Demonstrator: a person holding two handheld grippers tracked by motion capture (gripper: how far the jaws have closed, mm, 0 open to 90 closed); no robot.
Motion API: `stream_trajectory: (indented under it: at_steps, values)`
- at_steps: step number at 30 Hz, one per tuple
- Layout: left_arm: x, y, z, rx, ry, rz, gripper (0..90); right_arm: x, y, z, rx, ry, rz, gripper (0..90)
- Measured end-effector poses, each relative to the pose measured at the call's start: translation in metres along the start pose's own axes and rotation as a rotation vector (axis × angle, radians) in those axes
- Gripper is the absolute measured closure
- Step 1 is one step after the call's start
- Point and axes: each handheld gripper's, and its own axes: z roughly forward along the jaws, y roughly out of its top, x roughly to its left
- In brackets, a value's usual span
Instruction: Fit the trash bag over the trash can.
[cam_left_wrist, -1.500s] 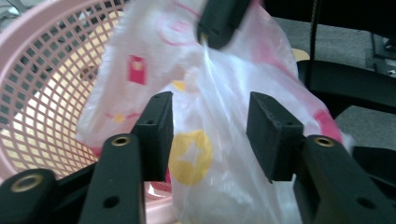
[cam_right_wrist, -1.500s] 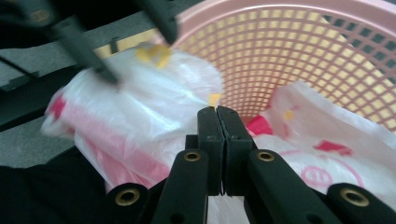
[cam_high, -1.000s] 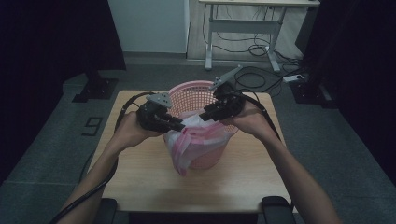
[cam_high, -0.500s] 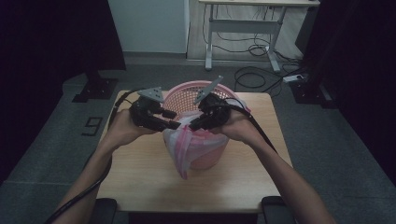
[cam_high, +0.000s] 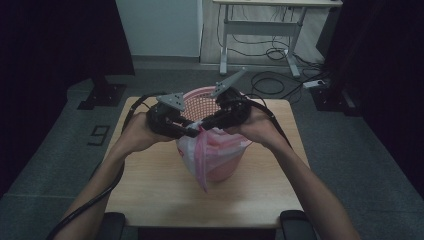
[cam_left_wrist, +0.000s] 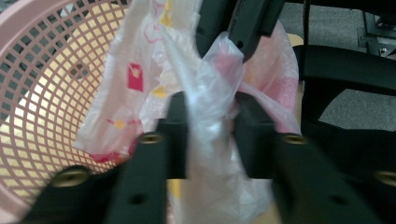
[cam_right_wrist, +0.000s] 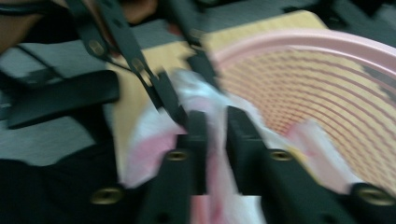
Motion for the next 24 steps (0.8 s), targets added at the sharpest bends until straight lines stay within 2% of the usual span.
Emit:
stream_trajectory:
  at_steps: [3,6,8,10,14,17,20,23,24]
  values:
    - [0.006,-0.001,-0.004,-0.007,0.007,-0.034,80.0,-0.004,-0.008,-0.013,-0.003,-0.047,0.033,67.5]
    - [0.012,-0.004,-0.007,-0.025,0.012,-0.067,80.9,-0.001,-0.015,-0.031,0.008,-0.083,0.042,65.6]
    - [0.016,-0.006,-0.009,-0.042,0.011,-0.087,80.8,0.003,-0.019,-0.04,0.014,-0.068,0.038,64.5]
    - [0.018,-0.007,-0.01,-0.063,0.005,-0.097,80.6,0.007,-0.021,-0.042,0.029,-0.041,0.032,63.4]
    - [0.016,-0.007,-0.013,-0.087,-0.002,-0.1,79.9,0.007,-0.026,-0.023,0.067,-0.008,0.027,56.3]
    - [0.013,-0.008,-0.016,-0.079,0.001,-0.09,78.5,0.001,-0.025,-0.001,0.085,-0.005,0.042,41.1]
    - [0.013,-0.011,-0.018,-0.086,0.0,-0.098,78.4,-0.002,-0.021,0.015,0.077,0.023,0.049,33.9]
    - [0.013,-0.015,-0.019,-0.098,-0.002,-0.106,78.4,-0.001,-0.016,0.029,0.06,0.043,0.046,32.7]
    - [0.013,-0.016,-0.019,-0.101,0.001,-0.105,78.4,-0.001,-0.015,0.033,0.066,0.045,0.045,35.3]
